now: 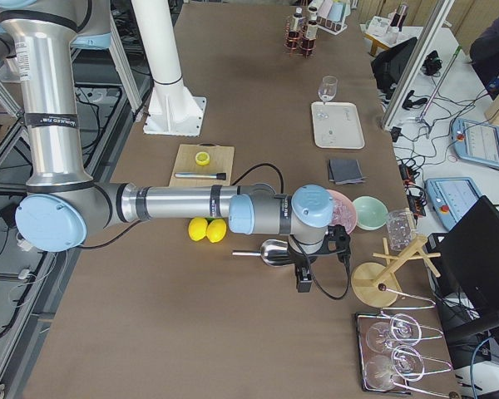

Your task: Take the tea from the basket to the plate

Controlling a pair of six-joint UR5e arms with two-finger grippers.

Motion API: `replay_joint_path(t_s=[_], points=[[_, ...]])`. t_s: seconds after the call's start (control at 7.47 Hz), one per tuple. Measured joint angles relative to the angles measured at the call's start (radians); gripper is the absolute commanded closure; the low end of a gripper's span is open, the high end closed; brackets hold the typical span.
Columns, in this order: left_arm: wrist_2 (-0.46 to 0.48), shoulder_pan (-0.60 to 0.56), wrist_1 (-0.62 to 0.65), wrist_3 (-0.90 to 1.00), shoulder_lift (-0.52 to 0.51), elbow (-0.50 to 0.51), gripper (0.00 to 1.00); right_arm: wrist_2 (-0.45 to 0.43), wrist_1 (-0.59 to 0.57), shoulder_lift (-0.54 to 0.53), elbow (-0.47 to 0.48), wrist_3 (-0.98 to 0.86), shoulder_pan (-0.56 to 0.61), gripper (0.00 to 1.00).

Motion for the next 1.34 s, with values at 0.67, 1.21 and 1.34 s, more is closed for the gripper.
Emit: replay_joint_path(t_s=[0.67,1.21,1.34], points=[[-0.021,0.007,-0.008,-0.406,-0.138,0.079,0.02,0.074,0.001,0.025,0.203,0.004,-0.119,0.00],[0.001,0.040,-0.023,-0.620,-0.283,0.189,0.02,0.121,0.084,0.092,0.203,0.001,-0.223,0.00],[0.002,0.056,-0.042,-0.722,-0.295,0.203,0.02,0.122,0.131,0.094,0.190,0.001,-0.234,0.00]])
